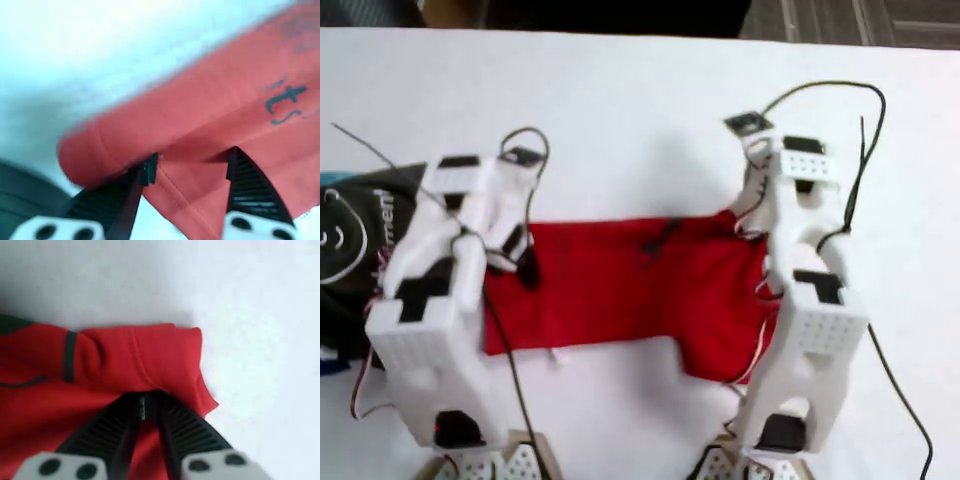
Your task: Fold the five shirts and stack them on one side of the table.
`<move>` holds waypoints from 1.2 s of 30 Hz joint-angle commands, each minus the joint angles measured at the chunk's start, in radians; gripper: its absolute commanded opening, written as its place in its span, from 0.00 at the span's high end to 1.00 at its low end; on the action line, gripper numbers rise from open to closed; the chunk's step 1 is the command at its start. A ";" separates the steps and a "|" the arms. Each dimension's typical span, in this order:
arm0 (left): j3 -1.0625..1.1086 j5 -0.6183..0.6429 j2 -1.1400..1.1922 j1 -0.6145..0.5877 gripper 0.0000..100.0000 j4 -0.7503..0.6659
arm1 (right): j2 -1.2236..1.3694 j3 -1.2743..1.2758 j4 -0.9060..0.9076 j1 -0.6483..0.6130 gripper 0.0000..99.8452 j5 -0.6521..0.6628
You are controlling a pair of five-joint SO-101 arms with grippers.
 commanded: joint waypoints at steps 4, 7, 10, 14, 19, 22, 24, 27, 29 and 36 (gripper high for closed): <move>-0.153 -0.002 0.020 -0.025 0.74 0.081 | -0.104 -0.048 0.030 -0.002 0.98 0.002; -0.237 -0.003 0.020 -0.021 0.74 0.149 | -0.219 -0.048 0.048 -0.047 0.98 0.002; -0.328 -0.003 0.020 -0.021 0.74 0.235 | -0.338 -0.046 0.096 -0.093 0.96 0.002; -0.429 -0.003 0.020 -0.021 0.74 0.359 | -0.470 -0.040 0.194 -0.139 0.86 0.002; -0.495 0.002 -0.021 -0.023 0.74 0.420 | -0.633 0.043 0.367 -0.225 0.91 0.097; -0.476 0.002 -0.123 -0.015 0.74 0.420 | -0.799 0.255 0.366 -0.262 0.92 0.166; -0.429 -0.003 -0.213 -0.006 0.74 0.414 | -0.914 0.436 0.357 -0.297 0.91 0.207; -0.295 -0.003 -0.356 -0.005 0.74 0.347 | -1.087 0.689 0.305 -0.328 0.88 0.232; -0.168 -0.003 -0.454 -0.006 0.74 0.285 | -1.184 0.836 0.254 -0.338 0.85 0.232; 0.236 0.000 -0.677 -0.006 0.74 0.135 | -1.372 1.178 0.148 -0.423 0.77 0.233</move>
